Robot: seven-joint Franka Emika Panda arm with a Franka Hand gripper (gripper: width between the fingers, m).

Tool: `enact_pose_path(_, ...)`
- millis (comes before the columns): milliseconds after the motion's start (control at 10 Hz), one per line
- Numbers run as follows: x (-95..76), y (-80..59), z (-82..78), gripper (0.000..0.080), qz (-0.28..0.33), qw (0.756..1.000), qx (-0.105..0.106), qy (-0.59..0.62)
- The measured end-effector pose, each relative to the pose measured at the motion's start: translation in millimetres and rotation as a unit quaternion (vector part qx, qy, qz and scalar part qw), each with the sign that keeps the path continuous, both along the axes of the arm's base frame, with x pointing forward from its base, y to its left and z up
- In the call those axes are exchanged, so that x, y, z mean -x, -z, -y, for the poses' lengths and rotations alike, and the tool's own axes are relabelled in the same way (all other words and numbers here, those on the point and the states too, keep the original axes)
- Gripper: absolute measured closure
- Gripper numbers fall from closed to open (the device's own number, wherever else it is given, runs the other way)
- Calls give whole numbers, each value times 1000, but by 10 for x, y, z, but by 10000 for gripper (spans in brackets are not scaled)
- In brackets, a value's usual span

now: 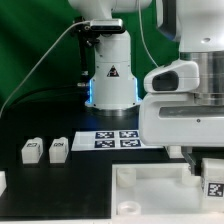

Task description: Assemble one leg

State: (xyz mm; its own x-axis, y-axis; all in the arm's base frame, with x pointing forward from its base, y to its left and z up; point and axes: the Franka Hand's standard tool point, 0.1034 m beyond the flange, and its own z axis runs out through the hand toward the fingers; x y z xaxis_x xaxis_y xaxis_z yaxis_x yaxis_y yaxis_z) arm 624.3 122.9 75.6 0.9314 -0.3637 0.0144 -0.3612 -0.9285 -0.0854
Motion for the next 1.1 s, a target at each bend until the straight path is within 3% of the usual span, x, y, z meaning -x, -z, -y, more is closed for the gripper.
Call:
enact_pose_path(100,1,4,4,494,-4,999,-2,53)
enact_pose_path(300,3,7,15,494,-12,990,-7,138)
enact_pose_path(500,-24,-8,133,502,-54,935,-32,348)
enact_pose_path(700,-2,40,179,505,-65,853,-72,512)
enact_pose_path(800,-6,40,195,505,-76,827,-85,551)
enact_pose_path(900,-6,40,188,505,-77,819,-85,562)
enact_pose_path(1000,-3,43,186,426,-77,821,-85,559)
enact_pose_path(1100,-1,48,188,426,-77,825,-84,554)
